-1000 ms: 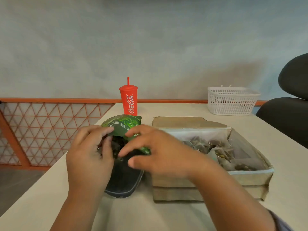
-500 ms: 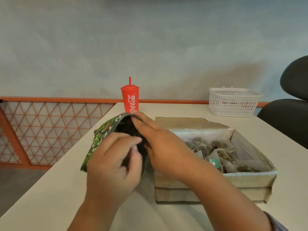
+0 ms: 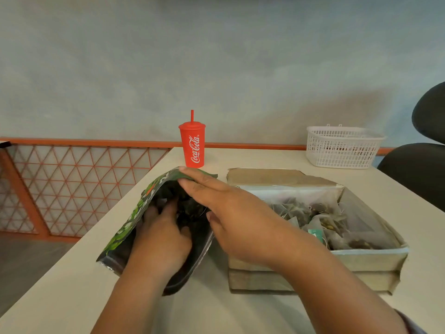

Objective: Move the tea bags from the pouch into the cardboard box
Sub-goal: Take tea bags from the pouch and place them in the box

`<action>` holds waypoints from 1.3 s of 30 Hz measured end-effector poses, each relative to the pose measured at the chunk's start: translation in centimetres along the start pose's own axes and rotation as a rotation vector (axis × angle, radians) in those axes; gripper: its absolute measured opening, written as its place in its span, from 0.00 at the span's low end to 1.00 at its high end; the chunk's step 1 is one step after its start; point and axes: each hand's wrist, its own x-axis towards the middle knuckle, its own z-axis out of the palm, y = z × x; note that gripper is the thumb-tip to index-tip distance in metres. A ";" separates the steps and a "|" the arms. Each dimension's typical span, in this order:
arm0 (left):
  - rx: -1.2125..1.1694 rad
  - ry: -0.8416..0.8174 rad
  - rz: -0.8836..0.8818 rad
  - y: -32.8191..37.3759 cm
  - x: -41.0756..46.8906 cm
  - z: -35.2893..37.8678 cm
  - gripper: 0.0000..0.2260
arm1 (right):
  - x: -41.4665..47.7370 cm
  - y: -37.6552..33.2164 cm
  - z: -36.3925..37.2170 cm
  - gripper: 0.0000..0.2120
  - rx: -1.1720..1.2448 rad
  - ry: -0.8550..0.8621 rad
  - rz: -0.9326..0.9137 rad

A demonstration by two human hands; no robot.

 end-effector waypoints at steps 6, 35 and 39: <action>0.257 -0.182 -0.051 -1.4 2.8 2.1 0.22 | 0.1 -0.8 0.4 0.36 -0.022 -0.038 -0.025; -0.358 0.069 0.173 0.5 -0.6 -0.5 0.07 | 0.4 1.7 0.4 0.32 0.096 0.087 0.095; -0.526 0.125 0.200 0.7 -1.0 -0.9 0.09 | 0.4 2.1 0.6 0.30 0.175 0.097 0.099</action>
